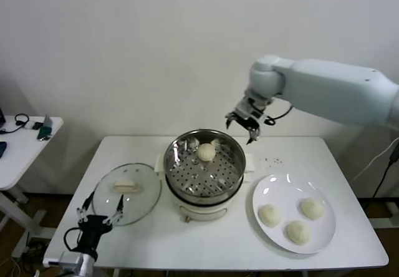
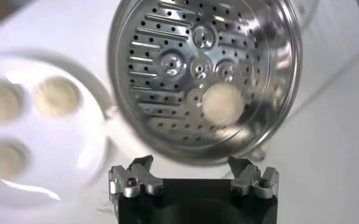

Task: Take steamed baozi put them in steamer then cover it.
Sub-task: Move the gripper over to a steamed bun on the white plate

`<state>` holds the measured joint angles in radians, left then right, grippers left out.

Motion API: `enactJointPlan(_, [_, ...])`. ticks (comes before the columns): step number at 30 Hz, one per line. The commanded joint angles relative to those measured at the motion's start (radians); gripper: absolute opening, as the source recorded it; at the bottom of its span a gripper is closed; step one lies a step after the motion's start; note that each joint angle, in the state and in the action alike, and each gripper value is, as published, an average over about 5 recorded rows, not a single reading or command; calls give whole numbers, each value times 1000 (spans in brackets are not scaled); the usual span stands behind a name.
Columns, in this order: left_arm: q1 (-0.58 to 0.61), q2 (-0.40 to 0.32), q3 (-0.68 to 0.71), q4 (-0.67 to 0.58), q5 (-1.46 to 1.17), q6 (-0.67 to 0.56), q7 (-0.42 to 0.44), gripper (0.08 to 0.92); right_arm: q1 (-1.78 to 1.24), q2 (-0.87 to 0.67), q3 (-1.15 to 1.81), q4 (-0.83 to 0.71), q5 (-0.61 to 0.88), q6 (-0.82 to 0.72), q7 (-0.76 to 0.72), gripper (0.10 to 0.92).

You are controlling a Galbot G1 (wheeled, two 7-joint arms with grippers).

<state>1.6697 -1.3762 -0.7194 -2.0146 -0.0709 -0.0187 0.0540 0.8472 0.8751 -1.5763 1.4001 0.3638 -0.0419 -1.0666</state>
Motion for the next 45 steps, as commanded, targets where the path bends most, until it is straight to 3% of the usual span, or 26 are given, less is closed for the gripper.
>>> enactJointPlan(1, [2, 2, -1, -5, -2, 1, 0, 823, 80, -229, -162, 102, 247, -195, 36, 823])
enactJointPlan(15, [14, -8, -5, -8, -2, -2, -2, 823, -331, -374, 56, 142, 37, -239, 55, 823])
enactJointPlan(33, [29, -16, -17, -7, -2, -1, -5, 823, -689, -280, 322, 25, -136, -232, 82, 823])
enactJointPlan(45, [24, -20, -18, -3, 3, 2, -5, 823, -724, -220, 368, -16, -138, -231, 91, 823])
